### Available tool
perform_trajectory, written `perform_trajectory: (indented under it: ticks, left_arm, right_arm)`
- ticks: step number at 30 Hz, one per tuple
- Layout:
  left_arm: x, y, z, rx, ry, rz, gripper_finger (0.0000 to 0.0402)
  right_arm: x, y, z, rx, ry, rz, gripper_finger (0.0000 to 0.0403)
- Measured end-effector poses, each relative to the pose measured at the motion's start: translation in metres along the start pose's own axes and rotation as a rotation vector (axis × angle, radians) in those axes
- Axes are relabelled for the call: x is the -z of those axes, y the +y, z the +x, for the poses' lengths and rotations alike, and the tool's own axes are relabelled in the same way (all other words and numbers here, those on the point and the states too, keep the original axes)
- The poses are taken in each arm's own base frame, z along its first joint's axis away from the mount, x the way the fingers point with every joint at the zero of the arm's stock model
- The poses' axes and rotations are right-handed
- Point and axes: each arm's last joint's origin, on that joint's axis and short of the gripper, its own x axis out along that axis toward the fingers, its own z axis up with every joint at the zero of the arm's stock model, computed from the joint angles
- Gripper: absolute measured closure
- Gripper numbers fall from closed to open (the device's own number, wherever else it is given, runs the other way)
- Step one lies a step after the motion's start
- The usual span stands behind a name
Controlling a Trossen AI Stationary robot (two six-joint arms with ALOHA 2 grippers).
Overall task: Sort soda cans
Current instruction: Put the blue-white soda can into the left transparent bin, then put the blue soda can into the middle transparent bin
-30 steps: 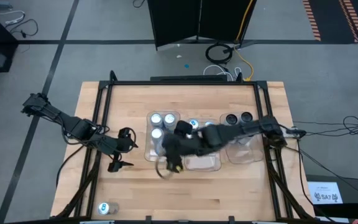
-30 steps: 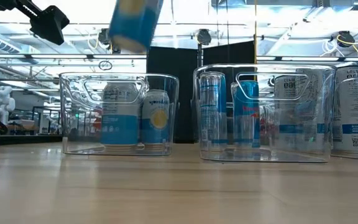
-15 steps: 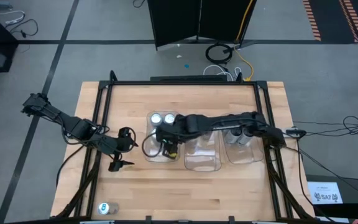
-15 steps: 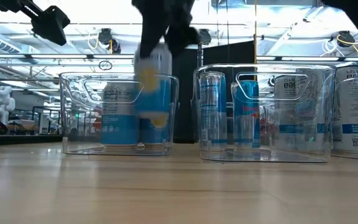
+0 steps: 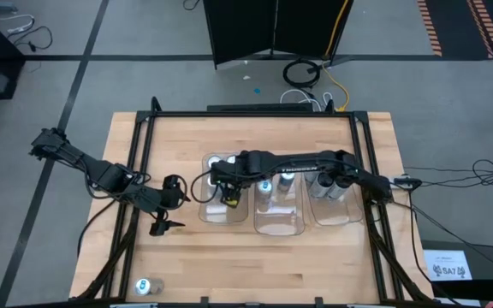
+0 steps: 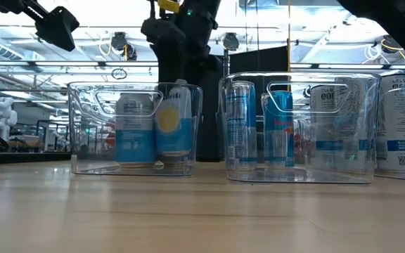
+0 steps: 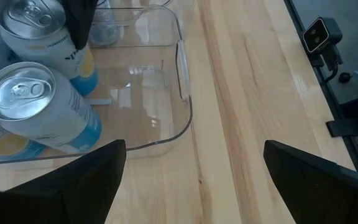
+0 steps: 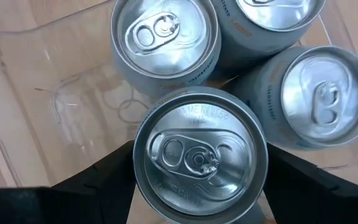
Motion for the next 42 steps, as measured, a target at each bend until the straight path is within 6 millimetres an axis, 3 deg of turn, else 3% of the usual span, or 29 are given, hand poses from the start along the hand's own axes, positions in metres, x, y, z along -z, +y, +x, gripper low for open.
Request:
perform_trajectory:
  ticks: [12,21,27,34,38,42]
  left_arm:
    - [0.0,0.0,0.0,-0.006,-0.002,0.001,0.0014]
    - [0.0,0.0,0.0,-0.006,-0.002,0.004,0.0014]
    - [0.0,0.0,0.0,-0.006,-0.004,-0.001,0.0014]
    - [0.0,0.0,0.0,-0.005,-0.005,-0.201,0.0014]
    - [0.0,0.0,0.0,-0.004,-0.005,-0.283,0.0014]
    - [0.0,0.0,0.0,-0.005,-0.002,-0.331,0.0014]
  right_arm:
    - [-0.003,-0.006,0.001,-0.05,0.021,0.049,0.0068]
    - [-0.003,-0.007,-0.004,-0.061,0.02,0.046,0.0059]
    - [-0.003,-0.014,-0.042,-0.086,-0.033,0.078,0.0058]
    - [0.01,-0.013,-0.1,-0.13,-0.086,0.169,0.0058]
    - [0.028,0.001,-0.132,-0.124,-0.115,0.166,0.0058]
    - [0.06,0.03,-0.15,0.026,-0.133,0.051,0.0057]
